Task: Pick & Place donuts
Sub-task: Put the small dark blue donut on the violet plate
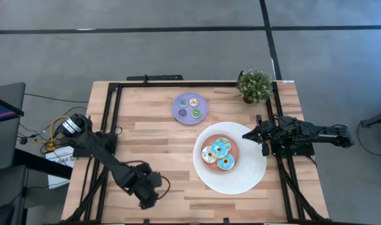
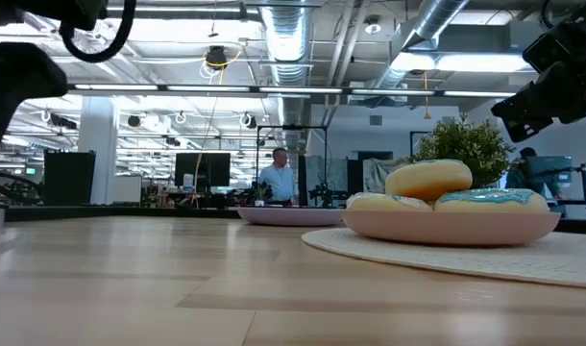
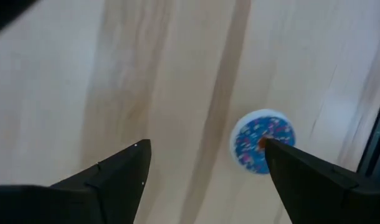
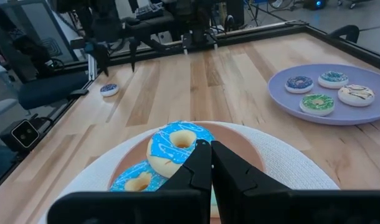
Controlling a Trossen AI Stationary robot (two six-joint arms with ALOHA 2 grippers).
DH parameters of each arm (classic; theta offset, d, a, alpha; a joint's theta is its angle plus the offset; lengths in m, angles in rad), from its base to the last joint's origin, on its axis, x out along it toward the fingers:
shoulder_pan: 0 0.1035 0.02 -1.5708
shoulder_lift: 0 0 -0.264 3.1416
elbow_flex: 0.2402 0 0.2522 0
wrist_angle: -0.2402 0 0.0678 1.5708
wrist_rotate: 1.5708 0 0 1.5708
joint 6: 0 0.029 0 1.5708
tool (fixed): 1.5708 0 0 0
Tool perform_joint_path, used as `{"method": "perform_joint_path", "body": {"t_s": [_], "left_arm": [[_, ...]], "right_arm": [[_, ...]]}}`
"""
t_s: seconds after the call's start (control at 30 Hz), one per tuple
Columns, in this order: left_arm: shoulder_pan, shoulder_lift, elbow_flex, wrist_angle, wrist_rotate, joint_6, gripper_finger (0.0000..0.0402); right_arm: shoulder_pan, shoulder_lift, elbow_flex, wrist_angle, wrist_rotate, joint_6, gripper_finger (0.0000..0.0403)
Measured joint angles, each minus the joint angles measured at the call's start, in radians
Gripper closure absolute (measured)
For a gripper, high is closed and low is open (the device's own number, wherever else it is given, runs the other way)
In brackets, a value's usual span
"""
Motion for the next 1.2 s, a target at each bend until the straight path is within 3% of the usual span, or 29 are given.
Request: {"method": "perform_joint_path", "body": {"t_s": [0.4,0.97,1.07,1.2], "left_arm": [[-0.076,0.143,0.000,0.189,0.000,0.008,0.0093],[-0.071,0.146,0.000,0.173,-0.037,0.017,0.0094],[-0.059,0.145,0.000,0.171,-0.029,0.028,0.0113],[-0.043,0.145,0.000,0.171,-0.009,0.058,0.0166]], "right_arm": [[0.000,0.000,0.000,0.000,0.000,0.000,0.0403],[0.000,0.000,0.001,-0.001,0.000,0.000,0.0403],[0.000,0.000,0.001,-0.001,0.000,0.000,0.0403],[0.000,0.000,0.001,-0.001,0.000,0.000,0.0403]]}}
